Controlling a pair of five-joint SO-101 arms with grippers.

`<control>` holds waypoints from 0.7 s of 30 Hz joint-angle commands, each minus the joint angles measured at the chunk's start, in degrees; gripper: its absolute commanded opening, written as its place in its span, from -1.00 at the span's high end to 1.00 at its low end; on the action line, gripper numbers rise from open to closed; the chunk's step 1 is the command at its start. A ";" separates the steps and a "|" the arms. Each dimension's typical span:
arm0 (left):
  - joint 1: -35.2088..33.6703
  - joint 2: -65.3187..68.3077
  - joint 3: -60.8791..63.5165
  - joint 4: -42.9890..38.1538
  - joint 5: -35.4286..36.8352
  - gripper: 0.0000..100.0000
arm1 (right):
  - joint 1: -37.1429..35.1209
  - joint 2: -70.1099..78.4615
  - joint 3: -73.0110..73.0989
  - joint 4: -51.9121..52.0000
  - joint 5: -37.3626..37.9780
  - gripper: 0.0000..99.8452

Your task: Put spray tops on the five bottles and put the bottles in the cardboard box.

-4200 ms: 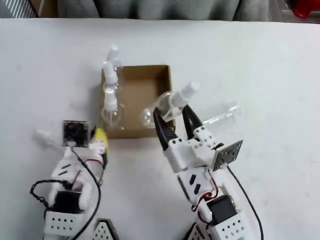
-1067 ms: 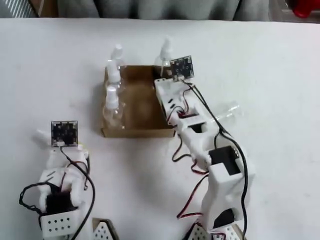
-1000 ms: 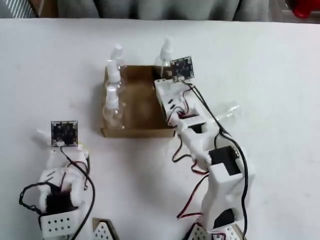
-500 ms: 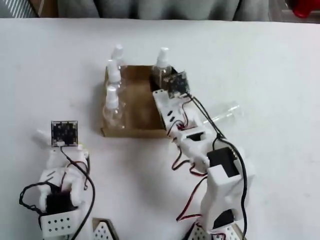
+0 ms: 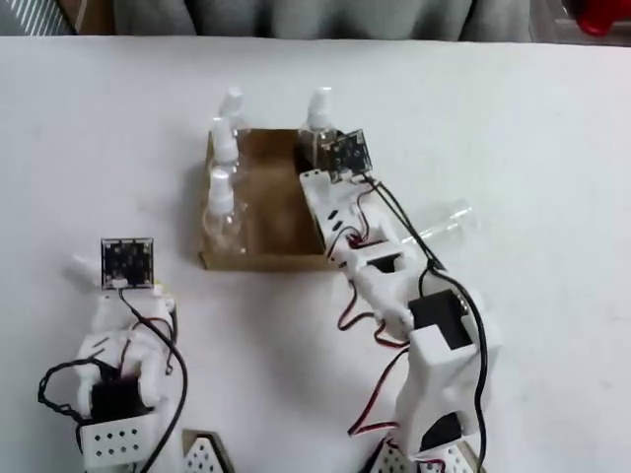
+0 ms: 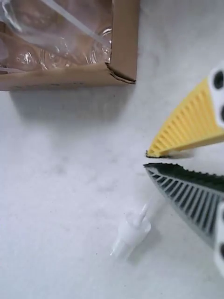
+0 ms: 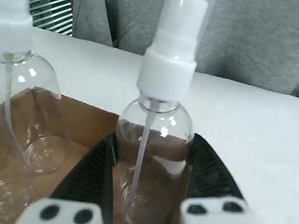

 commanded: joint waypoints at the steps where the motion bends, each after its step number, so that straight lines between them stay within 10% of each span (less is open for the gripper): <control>1: -0.57 -0.57 -0.26 -0.09 -0.62 0.96 | -0.40 2.24 -0.79 1.19 0.00 0.96; 21: -0.57 -0.57 -0.26 -0.09 -0.62 0.96 | -1.01 2.77 0.53 -0.75 0.00 0.96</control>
